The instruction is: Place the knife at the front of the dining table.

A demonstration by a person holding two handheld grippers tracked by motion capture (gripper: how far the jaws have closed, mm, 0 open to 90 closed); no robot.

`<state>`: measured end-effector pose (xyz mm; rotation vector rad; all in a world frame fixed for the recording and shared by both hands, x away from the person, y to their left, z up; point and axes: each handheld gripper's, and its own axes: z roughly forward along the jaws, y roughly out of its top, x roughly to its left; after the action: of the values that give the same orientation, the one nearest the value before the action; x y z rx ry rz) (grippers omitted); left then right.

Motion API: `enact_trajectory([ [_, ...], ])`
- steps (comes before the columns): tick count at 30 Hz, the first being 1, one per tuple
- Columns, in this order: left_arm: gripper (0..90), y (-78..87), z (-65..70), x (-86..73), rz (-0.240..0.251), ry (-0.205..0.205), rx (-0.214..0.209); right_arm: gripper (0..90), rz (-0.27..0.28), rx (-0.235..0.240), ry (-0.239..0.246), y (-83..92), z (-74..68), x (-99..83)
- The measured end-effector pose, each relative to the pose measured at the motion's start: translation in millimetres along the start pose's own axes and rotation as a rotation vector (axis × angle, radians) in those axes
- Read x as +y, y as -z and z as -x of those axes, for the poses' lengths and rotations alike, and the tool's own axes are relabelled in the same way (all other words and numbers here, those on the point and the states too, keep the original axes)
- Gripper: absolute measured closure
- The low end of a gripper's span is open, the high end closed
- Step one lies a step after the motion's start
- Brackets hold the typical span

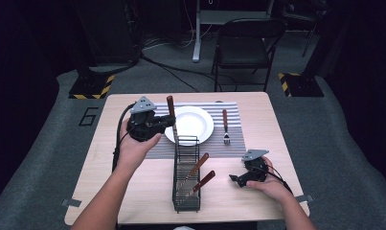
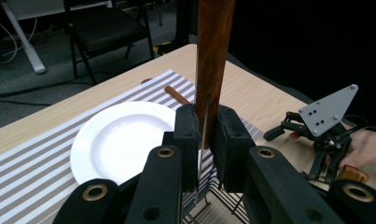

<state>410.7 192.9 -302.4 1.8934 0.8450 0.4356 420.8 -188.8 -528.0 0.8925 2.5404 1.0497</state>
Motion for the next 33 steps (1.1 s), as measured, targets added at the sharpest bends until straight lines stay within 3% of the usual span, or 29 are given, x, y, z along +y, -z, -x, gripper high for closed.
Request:
enact_trajectory([
  [19, 80.6, 13.4, -20.5, -1.1, 0.007, 0.036, 0.044, 0.0, 0.002, -0.001, -0.005, -0.1, -0.3, 0.1],
  [33, 80.7, 13.3, -44.8, -19.2, -0.004, 0.093, 0.102, 0.0, 0.002, -0.002, -0.005, -0.1, -0.3, 0.1],
])
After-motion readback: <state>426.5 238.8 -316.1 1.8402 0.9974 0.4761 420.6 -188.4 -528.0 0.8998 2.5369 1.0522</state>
